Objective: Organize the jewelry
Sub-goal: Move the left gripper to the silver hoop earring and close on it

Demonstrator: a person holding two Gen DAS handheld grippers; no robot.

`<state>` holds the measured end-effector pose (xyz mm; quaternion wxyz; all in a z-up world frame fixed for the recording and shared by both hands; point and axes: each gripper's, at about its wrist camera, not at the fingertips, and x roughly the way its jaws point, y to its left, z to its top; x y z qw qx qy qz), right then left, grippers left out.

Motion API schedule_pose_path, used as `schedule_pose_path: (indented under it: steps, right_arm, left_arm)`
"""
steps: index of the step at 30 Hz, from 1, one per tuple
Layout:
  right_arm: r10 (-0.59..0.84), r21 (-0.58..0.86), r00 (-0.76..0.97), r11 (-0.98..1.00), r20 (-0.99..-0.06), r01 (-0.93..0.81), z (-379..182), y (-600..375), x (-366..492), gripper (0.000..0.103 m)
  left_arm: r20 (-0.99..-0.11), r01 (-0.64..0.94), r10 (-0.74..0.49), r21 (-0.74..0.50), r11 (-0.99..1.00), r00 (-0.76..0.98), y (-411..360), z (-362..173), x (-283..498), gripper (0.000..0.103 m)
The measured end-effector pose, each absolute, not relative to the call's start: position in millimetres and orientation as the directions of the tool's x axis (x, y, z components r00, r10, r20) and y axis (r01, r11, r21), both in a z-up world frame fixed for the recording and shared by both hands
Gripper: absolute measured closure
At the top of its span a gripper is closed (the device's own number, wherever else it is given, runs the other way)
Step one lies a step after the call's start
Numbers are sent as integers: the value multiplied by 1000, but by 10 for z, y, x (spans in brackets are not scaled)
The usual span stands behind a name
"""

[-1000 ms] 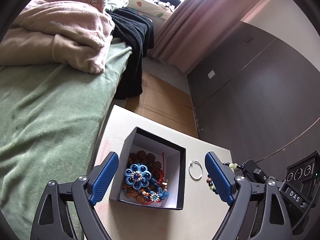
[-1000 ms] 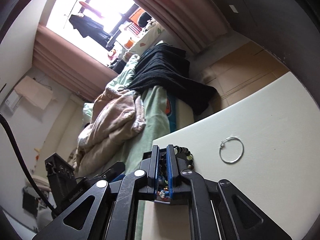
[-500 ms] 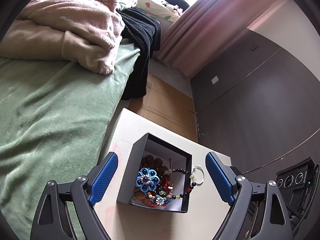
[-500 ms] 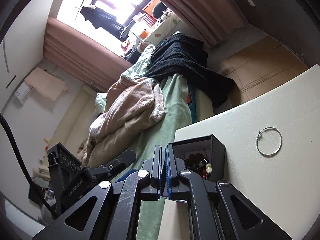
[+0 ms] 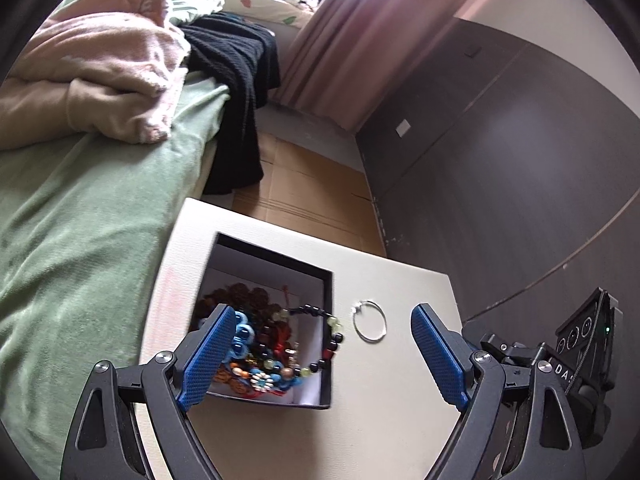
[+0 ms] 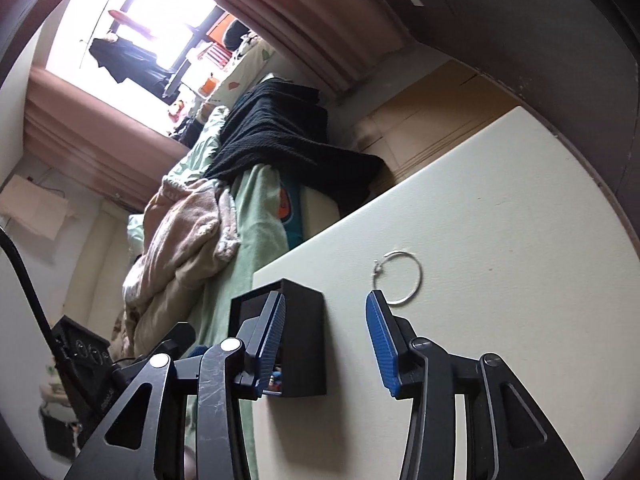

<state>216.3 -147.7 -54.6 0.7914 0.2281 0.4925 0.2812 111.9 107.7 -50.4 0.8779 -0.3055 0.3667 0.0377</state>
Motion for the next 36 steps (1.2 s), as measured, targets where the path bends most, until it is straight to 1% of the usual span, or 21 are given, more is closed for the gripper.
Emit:
schedule_pose_path:
  steps: [2, 5, 7, 9, 10, 11, 12, 16, 20, 22, 24, 26, 28, 29, 36]
  right_arm:
    - [660, 636, 363, 745, -657, -202, -558, -1602, 2173, 43]
    - [633, 616, 371, 767, -679, -180, -557, -1733, 2195, 40]
    - [632, 623, 370, 765, -681, -162, -562, -1833, 2224, 39]
    - [638, 640, 368, 756, -676, -136, -571, -1929, 2238, 37]
    - [636, 639, 366, 758, -679, -130, -569, -1970, 2248, 35]
    - [634, 638, 366, 759, -681, -129, -561, -2001, 2253, 32]
    - [633, 636, 367, 760, -682, -129, -548, -2051, 2263, 32]
    - [629, 643, 374, 759, -682, -105, -547, -2209, 2287, 32]
    - [602, 610, 357, 785, -714, -104, -578, -2277, 2326, 32]
    - [599, 604, 342, 790, -724, -106, -596, -2311, 2342, 32]
    - [595, 596, 327, 795, -734, -109, -607, -2348, 2369, 30]
    - [592, 594, 327, 797, -736, -107, -608, -2386, 2384, 19]
    - [579, 581, 329, 807, -746, -103, -606, -2418, 2405, 18]
    - [575, 577, 327, 810, -750, -100, -613, -2438, 2415, 18]
    - [603, 620, 316, 783, -733, -56, -670, -2523, 2488, 18]
  left_arm:
    - [-669, -272, -171, -504, 819, 724, 966, -502, 1149, 14]
    - [-681, -253, -183, -488, 835, 709, 816, -486, 1261, 14]
    - [-702, -240, -168, -444, 863, 692, 697, -450, 1359, 18]
    - [-713, -223, -173, -425, 877, 679, 603, -424, 1441, 25]
    - [-730, -217, -167, -400, 890, 663, 535, -409, 1517, 28]
    - [-740, -213, -161, -383, 899, 653, 500, -405, 1554, 34]
    - [-754, -206, -155, -361, 910, 638, 453, -403, 1611, 39]
    - [-802, -182, -119, -274, 944, 586, 292, -442, 1819, 45]
    - [-840, -188, -97, -230, 955, 534, 202, -547, 2013, 60]
    - [-860, -172, -76, -186, 967, 504, 132, -624, 2115, 64]
    - [-880, -167, -44, -139, 976, 472, 77, -718, 2210, 69]
    - [-891, -163, -36, -123, 979, 452, 49, -797, 2294, 70]
    - [-904, -162, -24, -103, 981, 426, 39, -887, 2381, 72]
    - [-912, -163, -14, -88, 983, 410, 38, -939, 2427, 76]
    - [-933, -163, 32, -29, 986, 358, 4, -1155, 2615, 76]
